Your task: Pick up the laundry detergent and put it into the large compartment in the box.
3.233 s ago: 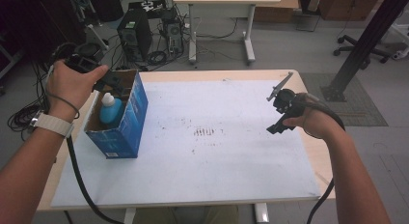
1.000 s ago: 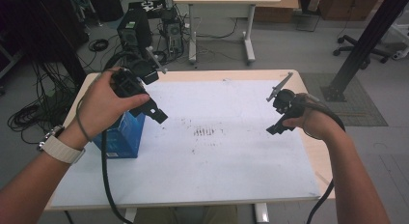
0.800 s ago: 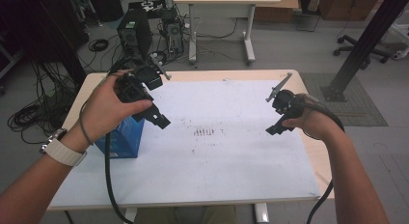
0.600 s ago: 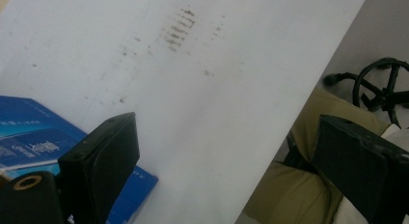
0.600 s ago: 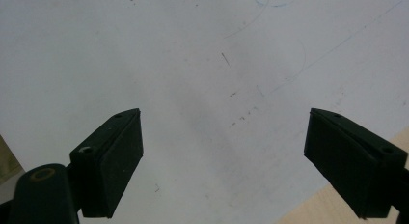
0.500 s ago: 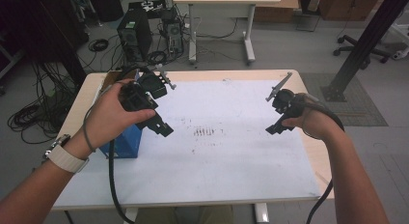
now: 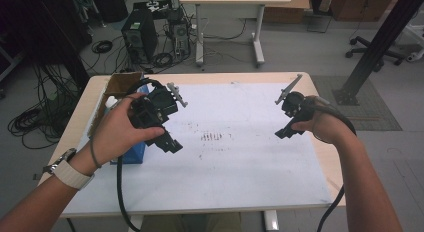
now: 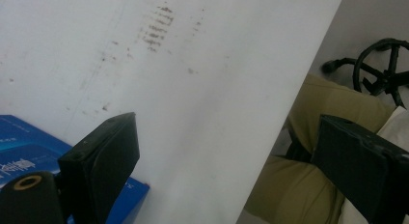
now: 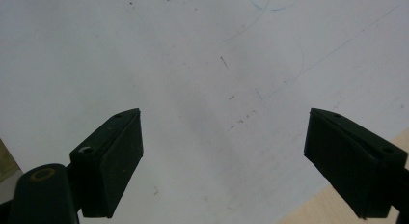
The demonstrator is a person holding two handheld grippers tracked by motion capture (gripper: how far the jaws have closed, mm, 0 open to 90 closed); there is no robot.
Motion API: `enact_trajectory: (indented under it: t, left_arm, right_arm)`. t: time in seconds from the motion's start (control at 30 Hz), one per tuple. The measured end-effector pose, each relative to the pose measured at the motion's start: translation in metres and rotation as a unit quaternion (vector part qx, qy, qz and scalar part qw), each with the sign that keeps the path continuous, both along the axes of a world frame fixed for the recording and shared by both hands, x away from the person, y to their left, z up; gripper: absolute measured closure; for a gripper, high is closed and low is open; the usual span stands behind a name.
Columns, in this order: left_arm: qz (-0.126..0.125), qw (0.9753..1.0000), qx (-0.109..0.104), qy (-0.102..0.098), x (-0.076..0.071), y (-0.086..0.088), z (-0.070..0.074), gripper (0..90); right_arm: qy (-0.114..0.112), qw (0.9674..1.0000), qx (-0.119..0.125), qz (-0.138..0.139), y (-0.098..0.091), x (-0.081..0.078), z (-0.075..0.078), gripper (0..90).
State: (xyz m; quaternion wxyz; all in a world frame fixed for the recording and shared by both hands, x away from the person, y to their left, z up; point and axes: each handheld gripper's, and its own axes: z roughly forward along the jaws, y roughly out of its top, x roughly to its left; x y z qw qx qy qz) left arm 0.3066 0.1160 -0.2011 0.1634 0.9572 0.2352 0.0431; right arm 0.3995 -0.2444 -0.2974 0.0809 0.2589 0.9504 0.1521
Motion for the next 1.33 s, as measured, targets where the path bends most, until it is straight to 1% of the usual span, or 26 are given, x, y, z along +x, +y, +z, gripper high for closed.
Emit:
enact_trajectory:
  t: [0.23, 0.4, 0.5, 0.73, 1.33]
  left_arm:
    - [-0.006, 0.9999, 0.010, -0.004, -0.0015, -0.0020, -0.0025, 9.6]
    - [-0.002, 1.0000, 0.009, -0.003, -0.0005, -0.0016, -0.0025, 9.6]
    - [0.002, 1.0000, 0.005, -0.002, 0.0005, -0.0008, -0.0020, 9.6]
    - [0.003, 1.0000, 0.006, -0.002, 0.0006, -0.0007, -0.0020, 9.6]
    - [0.008, 1.0000, 0.001, -0.002, 0.0011, 0.0013, -0.0020, 9.6]
  right_arm:
    - [-0.001, 1.0000, 0.001, -0.001, -0.0012, -0.0007, -0.0001, 13.8]
    - [-0.001, 1.0000, 0.000, -0.001, -0.0015, -0.0008, -0.0007, 13.8]
    - [-0.002, 1.0000, 0.002, 0.000, -0.0009, -0.0006, 0.0003, 13.8]
    - [-0.001, 1.0000, 0.001, 0.001, -0.0010, -0.0001, -0.0015, 13.8]
    - [0.000, 1.0000, 0.002, 0.000, -0.0022, -0.0023, -0.0025, 13.8]
